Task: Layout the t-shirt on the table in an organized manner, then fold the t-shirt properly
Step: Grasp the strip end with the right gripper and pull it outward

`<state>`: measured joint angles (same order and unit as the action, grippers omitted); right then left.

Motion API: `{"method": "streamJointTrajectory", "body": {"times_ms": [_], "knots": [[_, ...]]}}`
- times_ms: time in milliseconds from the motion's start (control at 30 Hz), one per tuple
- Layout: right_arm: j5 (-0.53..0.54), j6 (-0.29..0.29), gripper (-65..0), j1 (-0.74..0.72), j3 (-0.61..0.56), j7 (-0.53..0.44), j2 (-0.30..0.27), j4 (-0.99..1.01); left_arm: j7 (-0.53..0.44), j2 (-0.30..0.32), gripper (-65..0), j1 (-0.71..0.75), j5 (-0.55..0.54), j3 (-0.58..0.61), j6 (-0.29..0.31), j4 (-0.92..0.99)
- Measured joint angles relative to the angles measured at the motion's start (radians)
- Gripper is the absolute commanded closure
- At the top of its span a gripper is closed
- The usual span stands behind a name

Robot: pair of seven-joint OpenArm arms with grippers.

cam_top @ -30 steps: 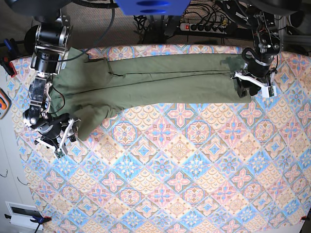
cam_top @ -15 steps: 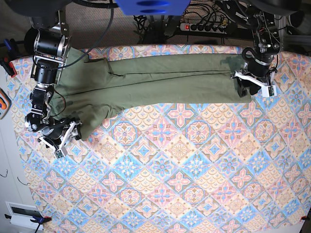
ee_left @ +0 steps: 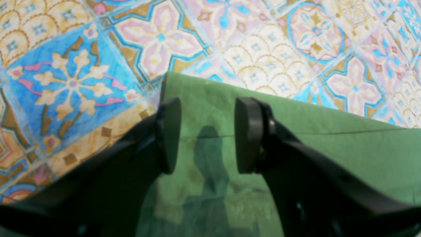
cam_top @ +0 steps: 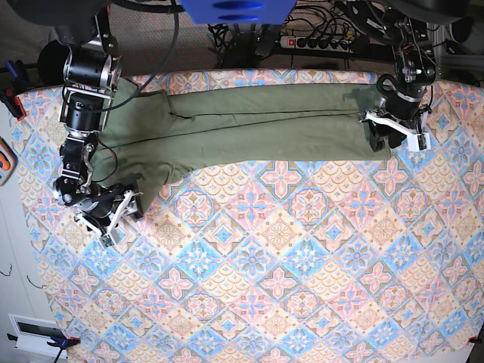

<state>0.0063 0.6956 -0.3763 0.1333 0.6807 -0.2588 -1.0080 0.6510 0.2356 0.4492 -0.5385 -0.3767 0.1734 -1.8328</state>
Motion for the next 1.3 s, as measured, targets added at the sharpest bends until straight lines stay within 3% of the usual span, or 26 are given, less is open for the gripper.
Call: {"method": "streamJointTrajectory", "body": {"times_ms": [467, 733, 800, 900, 1300], "knots": [[0.008, 0.000, -37.8, -0.002, 0.002, -0.056, 0.002, 0.091, 0.000, 0.000, -26.7, 0.000, 0.000, 0.000, 0.000, 0.000], [0.004, 0.004, -6.9, 0.000, 0.002, -0.055, 0.002, 0.083, 0.000, 0.000, -26.7, 0.001, 0.000, 0.000, -0.001, 0.000], [-0.001, 0.003, -2.0, 0.011, 0.003, -0.042, 0.004, 0.051, 0.000, 0.000, -26.7, 0.000, 0.000, 0.000, 0.000, 0.000], [0.000, 0.000, -1.6, 0.071, 0.005, -0.050, 0.001, -0.039, 0.000, -0.001, -26.7, 0.001, 0.000, 0.000, 0.000, 0.000], [0.002, 0.005, -1.7, 0.289, 0.006, 0.127, 0.004, -0.485, 0.000, -0.001, -26.7, -0.009, 0.000, 0.000, 0.000, 0.000]]}}
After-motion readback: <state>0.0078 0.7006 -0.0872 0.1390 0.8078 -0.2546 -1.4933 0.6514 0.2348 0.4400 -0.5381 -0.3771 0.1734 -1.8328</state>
